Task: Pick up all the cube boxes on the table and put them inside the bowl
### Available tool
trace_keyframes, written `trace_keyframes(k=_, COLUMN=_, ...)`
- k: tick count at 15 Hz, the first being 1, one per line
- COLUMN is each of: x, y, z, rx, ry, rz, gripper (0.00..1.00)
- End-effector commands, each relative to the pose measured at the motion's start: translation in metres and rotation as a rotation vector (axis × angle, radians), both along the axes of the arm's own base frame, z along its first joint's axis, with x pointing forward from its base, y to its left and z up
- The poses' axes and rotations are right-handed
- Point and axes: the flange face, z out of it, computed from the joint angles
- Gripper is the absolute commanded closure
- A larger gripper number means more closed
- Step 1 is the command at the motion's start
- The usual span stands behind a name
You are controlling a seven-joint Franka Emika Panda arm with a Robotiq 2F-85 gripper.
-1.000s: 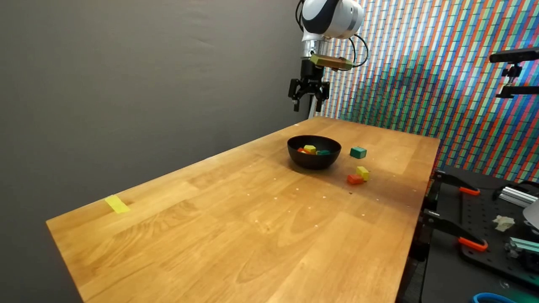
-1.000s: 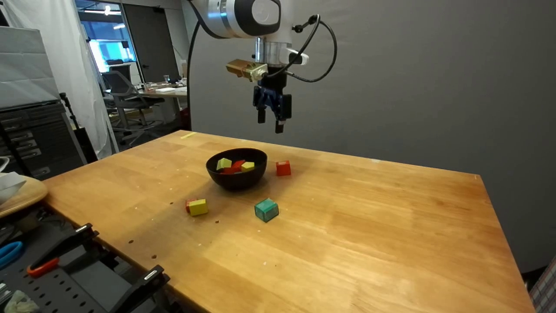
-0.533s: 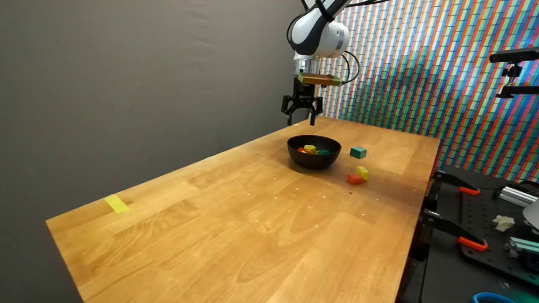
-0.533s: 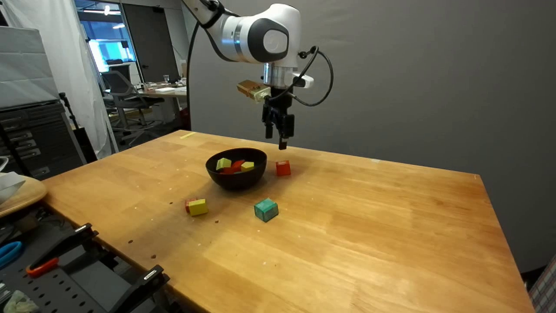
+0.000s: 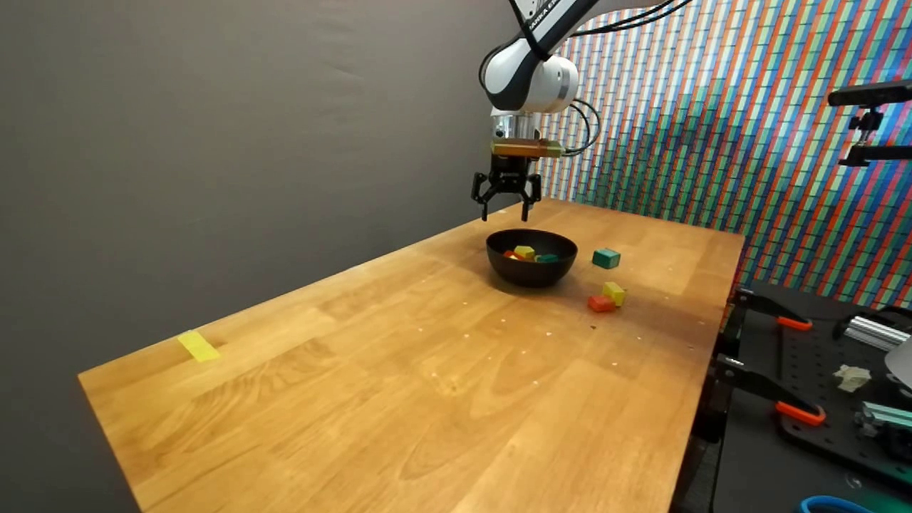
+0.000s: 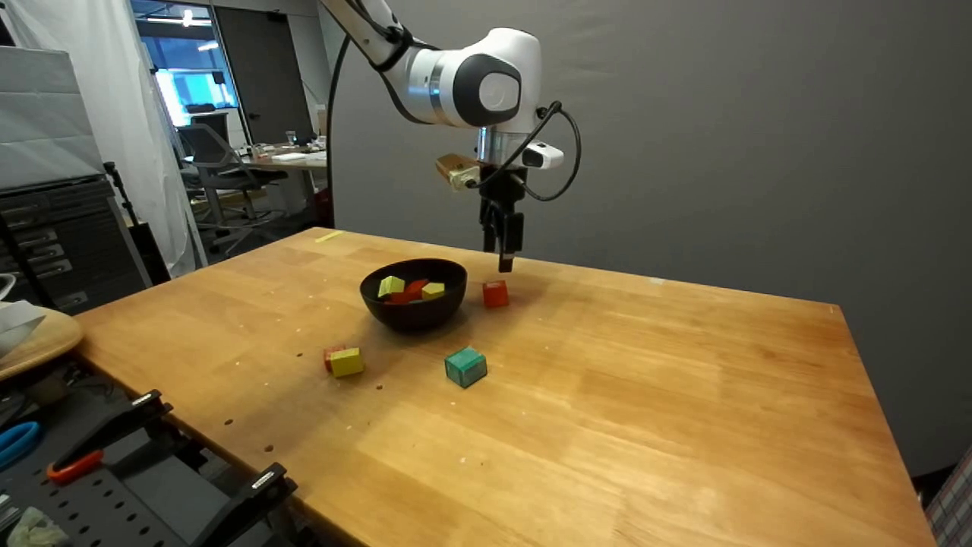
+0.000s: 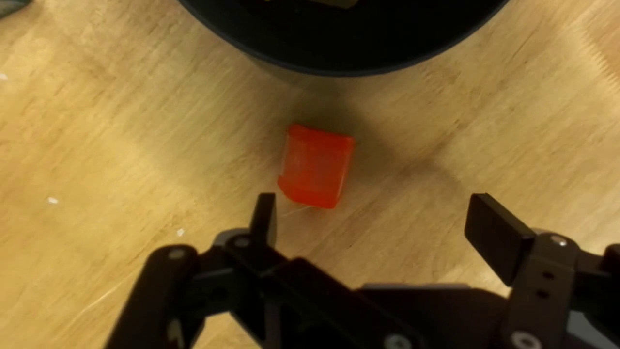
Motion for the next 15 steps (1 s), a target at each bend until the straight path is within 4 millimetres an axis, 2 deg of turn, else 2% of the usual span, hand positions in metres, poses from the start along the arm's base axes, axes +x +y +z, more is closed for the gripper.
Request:
trace_keyframes(k=1, x=0.002, y=-0.006, z=0.007, rx=-0.024, ry=-0.003, rz=-0.056, gripper=0.00)
trace_keyframes(k=9, x=-0.007, y=0.011, z=-0.024, rx=-0.082, ry=0.039, rz=-0.052, gripper=0.03)
trace_keyframes(k=10, x=-0.008, y=0.011, z=-0.029, rx=-0.088, ry=0.047, rz=-0.055, gripper=0.09)
trace_keyframes(k=11, x=-0.010, y=0.010, z=-0.034, rx=-0.092, ry=0.053, rz=-0.061, gripper=0.26)
trace_keyframes(k=12, x=-0.011, y=0.008, z=-0.039, rx=-0.097, ry=0.058, rz=-0.066, gripper=0.30)
trace_keyframes(k=15, x=-0.014, y=0.003, z=-0.052, rx=-0.107, ry=0.069, rz=-0.079, gripper=0.55)
